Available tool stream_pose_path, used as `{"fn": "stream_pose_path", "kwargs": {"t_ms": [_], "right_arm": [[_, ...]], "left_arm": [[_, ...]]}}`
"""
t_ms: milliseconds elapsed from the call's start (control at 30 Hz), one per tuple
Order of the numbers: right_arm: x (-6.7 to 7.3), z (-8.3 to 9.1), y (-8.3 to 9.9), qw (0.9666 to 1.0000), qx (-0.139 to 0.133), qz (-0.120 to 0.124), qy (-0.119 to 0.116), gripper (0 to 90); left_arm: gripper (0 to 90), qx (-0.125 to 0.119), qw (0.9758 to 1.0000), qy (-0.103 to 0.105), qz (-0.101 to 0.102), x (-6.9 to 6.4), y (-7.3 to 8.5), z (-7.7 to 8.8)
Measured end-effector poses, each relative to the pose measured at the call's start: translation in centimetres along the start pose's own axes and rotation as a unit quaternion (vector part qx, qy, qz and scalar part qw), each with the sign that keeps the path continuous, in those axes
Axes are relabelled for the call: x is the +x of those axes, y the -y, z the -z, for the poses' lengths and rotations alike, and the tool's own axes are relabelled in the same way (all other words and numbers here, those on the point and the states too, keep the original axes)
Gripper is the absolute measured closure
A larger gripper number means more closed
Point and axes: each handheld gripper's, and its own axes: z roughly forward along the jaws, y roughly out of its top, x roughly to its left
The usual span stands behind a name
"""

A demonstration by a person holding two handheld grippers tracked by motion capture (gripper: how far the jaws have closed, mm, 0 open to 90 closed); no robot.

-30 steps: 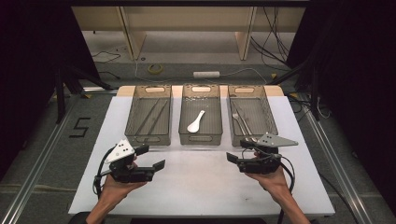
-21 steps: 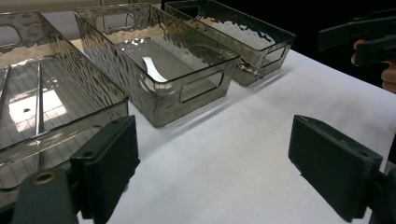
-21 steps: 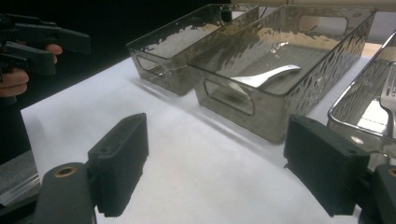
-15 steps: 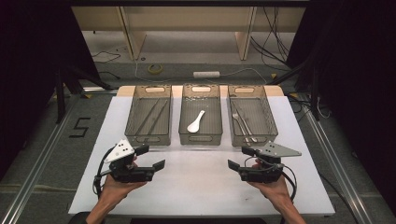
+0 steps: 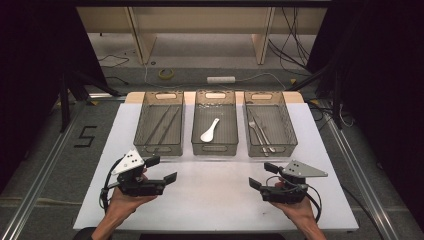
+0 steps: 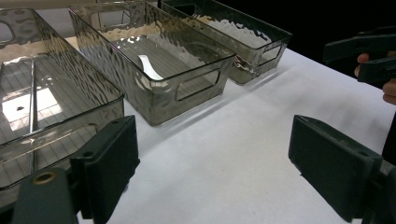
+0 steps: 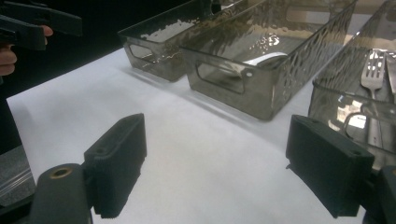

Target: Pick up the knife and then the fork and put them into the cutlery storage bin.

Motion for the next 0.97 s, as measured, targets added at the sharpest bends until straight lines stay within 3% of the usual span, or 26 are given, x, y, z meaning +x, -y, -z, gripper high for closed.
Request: {"fn": "stream_pose_path", "kwargs": {"t_ms": [333, 967], "right_arm": [[-0.08, 0.29, 0.52, 0.9999, 0.006, 0.0, 0.013, 20.4], [-0.2, 0.23, 0.45, 0.9998, 0.01, 0.0, 0.017, 20.4]], "left_arm": [[15.1, 0.0, 1.0, 0.002, 0.0, 0.02, 0.0, -0.05], [15.1, 0.001, 1.0, 0.001, 0.0, 0.03, -0.01, -0.09]]}}
